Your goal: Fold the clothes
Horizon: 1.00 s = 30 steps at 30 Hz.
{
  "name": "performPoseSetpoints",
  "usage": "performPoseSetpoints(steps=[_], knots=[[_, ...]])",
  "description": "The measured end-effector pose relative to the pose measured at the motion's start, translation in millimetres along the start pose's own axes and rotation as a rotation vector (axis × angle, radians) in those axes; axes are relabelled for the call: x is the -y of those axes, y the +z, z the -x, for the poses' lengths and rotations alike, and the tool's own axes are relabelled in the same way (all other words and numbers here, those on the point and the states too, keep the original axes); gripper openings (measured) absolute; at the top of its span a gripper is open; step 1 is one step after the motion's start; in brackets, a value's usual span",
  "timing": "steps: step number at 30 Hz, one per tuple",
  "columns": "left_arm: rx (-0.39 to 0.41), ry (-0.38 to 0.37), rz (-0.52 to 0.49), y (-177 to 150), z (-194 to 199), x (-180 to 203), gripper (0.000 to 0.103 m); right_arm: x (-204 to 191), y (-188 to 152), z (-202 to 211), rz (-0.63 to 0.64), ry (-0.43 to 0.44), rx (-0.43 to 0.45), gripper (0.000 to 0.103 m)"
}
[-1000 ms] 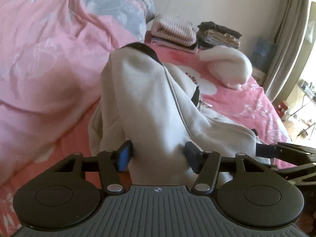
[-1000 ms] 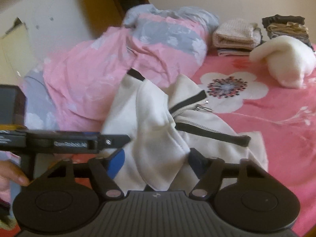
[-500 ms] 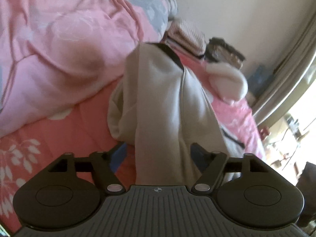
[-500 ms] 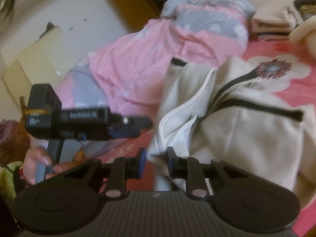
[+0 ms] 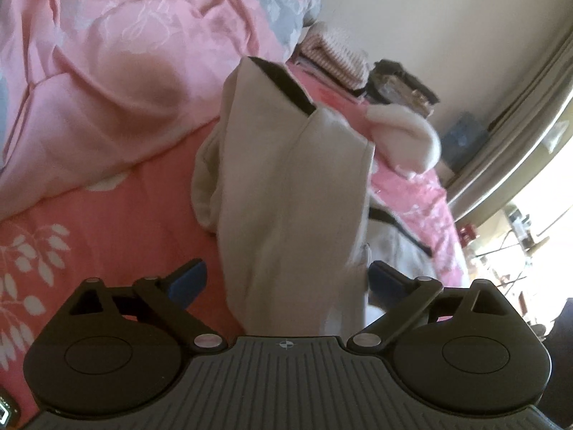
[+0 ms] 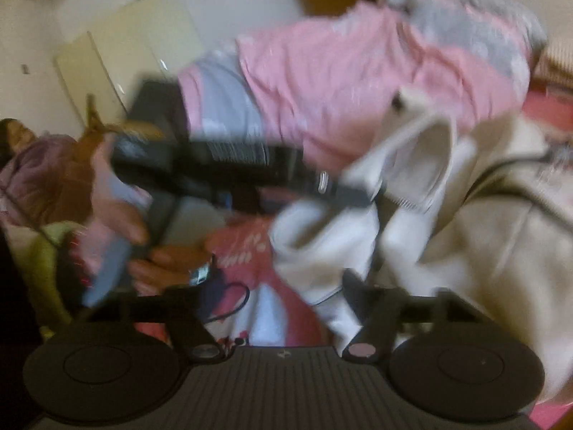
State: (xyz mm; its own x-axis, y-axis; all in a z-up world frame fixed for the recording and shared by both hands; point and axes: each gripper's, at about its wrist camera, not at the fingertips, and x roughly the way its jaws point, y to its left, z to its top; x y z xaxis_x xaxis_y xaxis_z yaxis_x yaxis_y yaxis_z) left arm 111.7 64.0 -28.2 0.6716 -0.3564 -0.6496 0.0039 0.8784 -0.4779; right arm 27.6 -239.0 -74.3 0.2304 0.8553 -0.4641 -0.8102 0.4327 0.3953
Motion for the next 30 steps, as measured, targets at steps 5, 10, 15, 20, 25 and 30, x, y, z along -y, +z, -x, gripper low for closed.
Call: performPoseSetpoints(steps=[5,10,15,20,25,30], knots=[[-0.009,0.037,0.007,-4,-11,-1,0.099,54,24,54,-0.143,-0.095,0.168,0.102],[-0.056,0.103,0.006,-8,-28,4,0.099,133,54,50,-0.328,-0.180,0.183,0.103],[-0.051,0.122,0.009,-13,-37,1,0.100,208,60,-7,-0.475,-0.170,-0.005,0.103],[-0.067,0.127,0.087,-16,-48,-11,0.099,255,37,-54,-0.672,-0.072,-0.102,0.103],[-0.050,0.161,0.089,-13,-54,-13,0.084,243,24,-60,-0.653,-0.019,-0.155,0.103],[-0.019,0.163,0.087,-12,-59,-10,0.063,228,11,-44,-0.660,0.029,-0.176,0.095]])
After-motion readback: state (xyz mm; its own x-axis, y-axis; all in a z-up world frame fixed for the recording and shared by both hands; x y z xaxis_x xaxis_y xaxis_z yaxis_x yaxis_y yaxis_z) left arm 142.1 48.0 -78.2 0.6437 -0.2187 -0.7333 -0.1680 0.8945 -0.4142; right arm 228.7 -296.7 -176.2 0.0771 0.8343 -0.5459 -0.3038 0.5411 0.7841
